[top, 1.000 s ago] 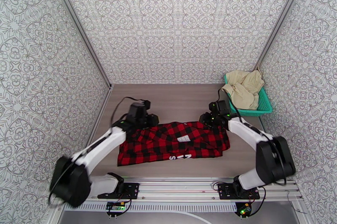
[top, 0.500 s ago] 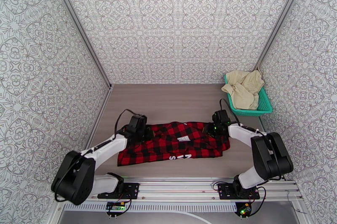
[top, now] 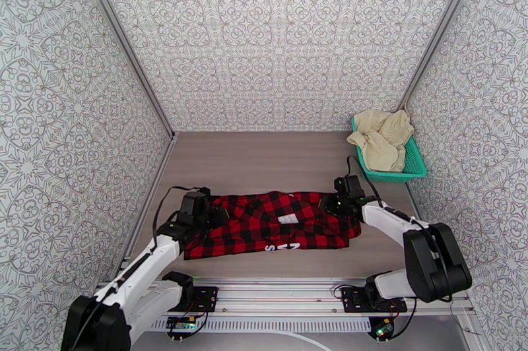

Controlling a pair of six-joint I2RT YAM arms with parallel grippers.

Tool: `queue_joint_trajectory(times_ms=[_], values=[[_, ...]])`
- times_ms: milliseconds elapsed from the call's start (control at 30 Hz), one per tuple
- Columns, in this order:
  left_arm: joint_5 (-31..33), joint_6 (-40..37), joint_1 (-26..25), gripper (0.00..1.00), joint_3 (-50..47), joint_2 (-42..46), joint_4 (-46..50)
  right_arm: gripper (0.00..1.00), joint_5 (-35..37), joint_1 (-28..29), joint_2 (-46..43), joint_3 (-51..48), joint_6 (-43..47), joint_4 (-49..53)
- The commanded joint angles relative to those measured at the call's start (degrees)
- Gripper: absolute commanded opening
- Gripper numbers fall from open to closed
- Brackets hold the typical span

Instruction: Fold and stack the mixed laundry pile

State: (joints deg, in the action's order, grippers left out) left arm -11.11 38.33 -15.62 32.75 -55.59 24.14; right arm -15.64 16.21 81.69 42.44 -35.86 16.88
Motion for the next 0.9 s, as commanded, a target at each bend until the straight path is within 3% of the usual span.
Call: queue_joint_trajectory(times_ms=[0,67,467,600,767,867], values=[[4.7,1.3,-1.7,0.68,7.6,-2.9,6.5,0.32,0.9,2.3,-0.2,3.6,2.9,1.5],[5.2,4.2,-0.6,0.75,9.3,-7.2,7.6,0.32,1.1,2.6,1.2,4.9,2.9,1.4],[14.5,22.3,-2.3,0.82,18.8,-21.5,12.9,0.34,1.3,2.6,4.6,8.2,4.7,0.0],[16.4,27.5,-3.5,0.8,23.8,-26.0,17.2,0.35,0.6,2.6,5.6,8.9,5.6,-1.0],[17.5,33.0,-5.1,0.68,29.5,-32.3,22.7,0.35,-0.7,2.6,6.5,8.9,5.9,-3.2],[17.1,35.0,-5.7,0.69,31.0,-35.1,24.0,0.35,-1.8,2.6,7.0,8.4,5.9,-4.2]])
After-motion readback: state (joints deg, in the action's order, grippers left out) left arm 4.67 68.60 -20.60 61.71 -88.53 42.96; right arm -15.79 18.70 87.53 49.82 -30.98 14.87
